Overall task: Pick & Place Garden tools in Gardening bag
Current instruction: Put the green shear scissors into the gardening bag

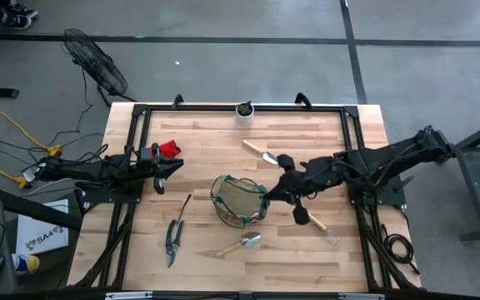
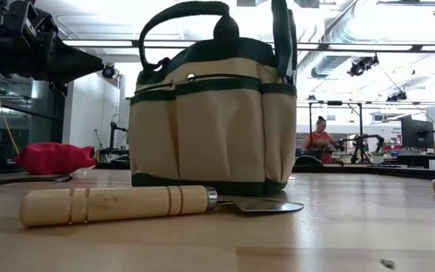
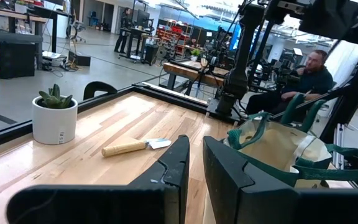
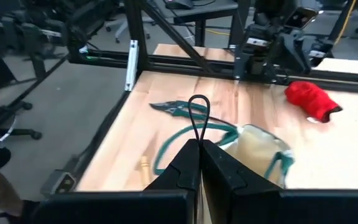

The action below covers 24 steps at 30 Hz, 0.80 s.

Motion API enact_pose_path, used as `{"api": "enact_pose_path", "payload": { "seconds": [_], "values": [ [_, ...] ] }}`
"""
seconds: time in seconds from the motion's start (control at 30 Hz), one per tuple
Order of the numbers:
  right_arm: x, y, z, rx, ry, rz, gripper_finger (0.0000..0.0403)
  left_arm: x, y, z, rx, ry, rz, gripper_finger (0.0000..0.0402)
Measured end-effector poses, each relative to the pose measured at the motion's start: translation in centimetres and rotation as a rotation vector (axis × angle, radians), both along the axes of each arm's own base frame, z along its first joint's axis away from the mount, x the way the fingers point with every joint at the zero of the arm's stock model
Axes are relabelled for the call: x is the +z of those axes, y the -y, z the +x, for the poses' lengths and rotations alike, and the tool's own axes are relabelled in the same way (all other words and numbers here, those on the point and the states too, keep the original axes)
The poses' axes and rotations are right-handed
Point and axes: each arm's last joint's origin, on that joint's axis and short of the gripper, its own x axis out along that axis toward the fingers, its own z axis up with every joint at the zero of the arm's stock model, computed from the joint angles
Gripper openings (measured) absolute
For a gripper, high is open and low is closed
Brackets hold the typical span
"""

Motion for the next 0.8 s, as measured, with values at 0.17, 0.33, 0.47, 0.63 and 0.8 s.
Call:
{"api": "enact_pose_path", "payload": {
  "seconds": [0.17, 0.33, 0.47, 0.63, 0.8],
  "values": [
    [-0.1, 1.0, 0.4, 0.051, 0.001, -0.012, 0.0004, 0.0, 0.0, 0.0, -0.001, 0.000, 0.000, 0.0045],
    [-0.3, 1.8, 0.9, 0.088, 0.007, -0.046, 0.0004, 0.0, 0.0, 0.0, 0.000, 0.000, 0.000, 0.0045],
    [-0.4, 2.1, 1.2, 0.128, 0.028, -0.058, 0.0004, 0.0, 0.0, 0.0, 0.000, 0.000, 0.000, 0.0045],
    [0.0, 2.4, 1.4, 0.183, 0.087, -0.080, 0.0004, 0.0, 0.0, 0.0, 0.000, 0.000, 0.000, 0.0045],
    [0.3, 2.7, 1.5, 0.263, 0.126, -0.091, 0.0004, 0.0, 0.0, 0.0, -0.001, 0.000, 0.000, 0.0045]
  ]
}}
